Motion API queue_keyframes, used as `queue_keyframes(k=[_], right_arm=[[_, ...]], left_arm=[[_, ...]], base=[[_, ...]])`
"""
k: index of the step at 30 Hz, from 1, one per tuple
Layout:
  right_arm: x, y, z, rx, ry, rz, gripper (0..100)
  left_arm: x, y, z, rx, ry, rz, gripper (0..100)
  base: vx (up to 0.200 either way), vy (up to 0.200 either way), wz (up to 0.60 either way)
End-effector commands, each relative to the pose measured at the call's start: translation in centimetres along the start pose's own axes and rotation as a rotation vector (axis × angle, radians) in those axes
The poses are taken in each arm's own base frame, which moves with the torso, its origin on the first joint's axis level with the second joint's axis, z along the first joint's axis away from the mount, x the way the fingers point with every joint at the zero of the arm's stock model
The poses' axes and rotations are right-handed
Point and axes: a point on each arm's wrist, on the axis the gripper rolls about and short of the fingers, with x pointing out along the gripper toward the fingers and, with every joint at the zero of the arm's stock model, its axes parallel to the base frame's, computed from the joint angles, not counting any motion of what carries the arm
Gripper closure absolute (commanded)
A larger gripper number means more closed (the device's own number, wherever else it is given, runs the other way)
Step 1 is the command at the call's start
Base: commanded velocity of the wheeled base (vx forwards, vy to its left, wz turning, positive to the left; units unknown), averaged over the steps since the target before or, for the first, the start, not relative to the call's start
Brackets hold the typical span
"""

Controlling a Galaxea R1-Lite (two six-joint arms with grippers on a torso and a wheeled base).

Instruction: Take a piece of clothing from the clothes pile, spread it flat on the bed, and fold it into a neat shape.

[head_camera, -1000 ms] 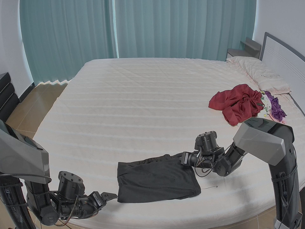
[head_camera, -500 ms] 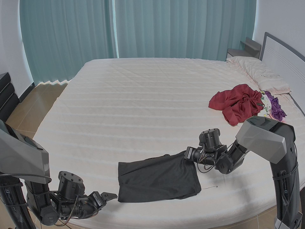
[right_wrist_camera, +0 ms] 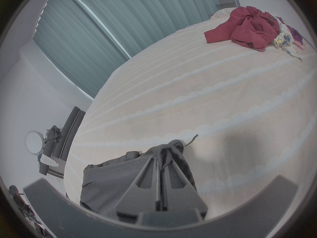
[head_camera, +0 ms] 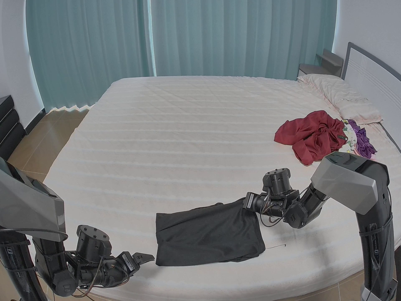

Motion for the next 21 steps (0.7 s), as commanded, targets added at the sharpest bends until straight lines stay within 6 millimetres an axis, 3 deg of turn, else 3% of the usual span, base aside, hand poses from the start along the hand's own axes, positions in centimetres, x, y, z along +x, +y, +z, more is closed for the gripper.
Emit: queue_keyframes(k=[1, 5, 6, 16, 21], right_arm=[[0.0, 0.2, -0.1, -0.003, 0.003, 0.003, 100], [0.0, 0.2, -0.2, -0.004, 0.006, 0.002, 100], [0.0, 0.2, -0.2, -0.004, 0.008, 0.002, 0], [-0.8, 0.3, -0.2, -0.006, 0.004, -0.008, 0], [-4.2, -0.5, -1.6, -0.009, 0.042, -0.092, 0]], left_arm=[[-0.1, 0.1, -0.1, 0.0, 0.003, 0.005, 0], [-0.1, 0.1, -0.1, 0.0, 0.002, 0.004, 0], [-0.1, 0.1, -0.1, 0.0, 0.003, 0.005, 0], [0.0, 0.1, -0.1, 0.001, 0.002, 0.004, 0], [0.5, 0.1, -0.2, 0.007, -0.035, 0.041, 0]], base=[[0.0, 0.0, 0.0], [0.0, 0.0, 0.0], [0.0, 0.0, 0.0], [0.0, 0.0, 0.0], [0.0, 0.0, 0.0]])
